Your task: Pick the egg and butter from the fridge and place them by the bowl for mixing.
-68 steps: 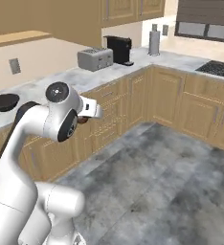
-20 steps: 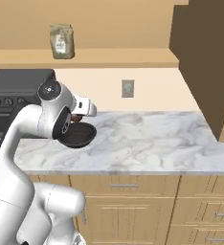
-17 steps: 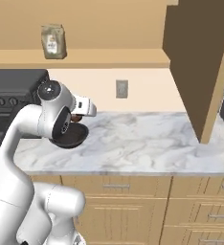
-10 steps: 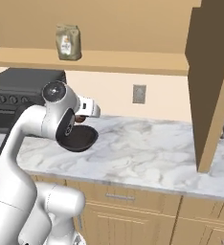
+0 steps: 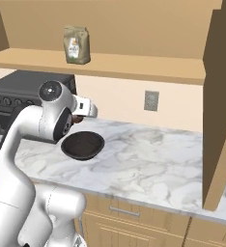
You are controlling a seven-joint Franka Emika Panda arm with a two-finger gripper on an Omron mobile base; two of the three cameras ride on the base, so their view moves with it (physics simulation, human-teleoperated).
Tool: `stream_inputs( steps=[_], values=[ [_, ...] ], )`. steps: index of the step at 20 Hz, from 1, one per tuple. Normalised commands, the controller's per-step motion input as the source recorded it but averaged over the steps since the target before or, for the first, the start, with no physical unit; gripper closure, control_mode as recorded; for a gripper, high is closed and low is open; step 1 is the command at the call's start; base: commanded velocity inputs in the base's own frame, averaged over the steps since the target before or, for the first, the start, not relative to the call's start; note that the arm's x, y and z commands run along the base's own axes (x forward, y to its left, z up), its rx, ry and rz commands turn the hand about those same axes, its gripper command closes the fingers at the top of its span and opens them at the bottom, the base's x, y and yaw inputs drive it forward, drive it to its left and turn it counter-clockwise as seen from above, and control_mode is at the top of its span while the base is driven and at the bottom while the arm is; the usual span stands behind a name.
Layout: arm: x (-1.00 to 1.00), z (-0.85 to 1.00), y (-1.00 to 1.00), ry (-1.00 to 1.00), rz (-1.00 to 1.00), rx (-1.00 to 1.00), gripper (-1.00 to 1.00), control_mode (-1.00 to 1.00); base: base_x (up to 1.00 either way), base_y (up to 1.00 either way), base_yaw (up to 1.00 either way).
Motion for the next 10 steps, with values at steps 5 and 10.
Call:
stream_inputs(
  steps=[5,10],
  values=[
    [0.00,0.00,0.00,0.00,0.00,0.00,1.00,1.00,0.04,0.00,0.00],
    [0.00,0.00,0.00,0.00,0.00,0.00,1.00,1.00,0.00,0.00,0.00]
  ],
)
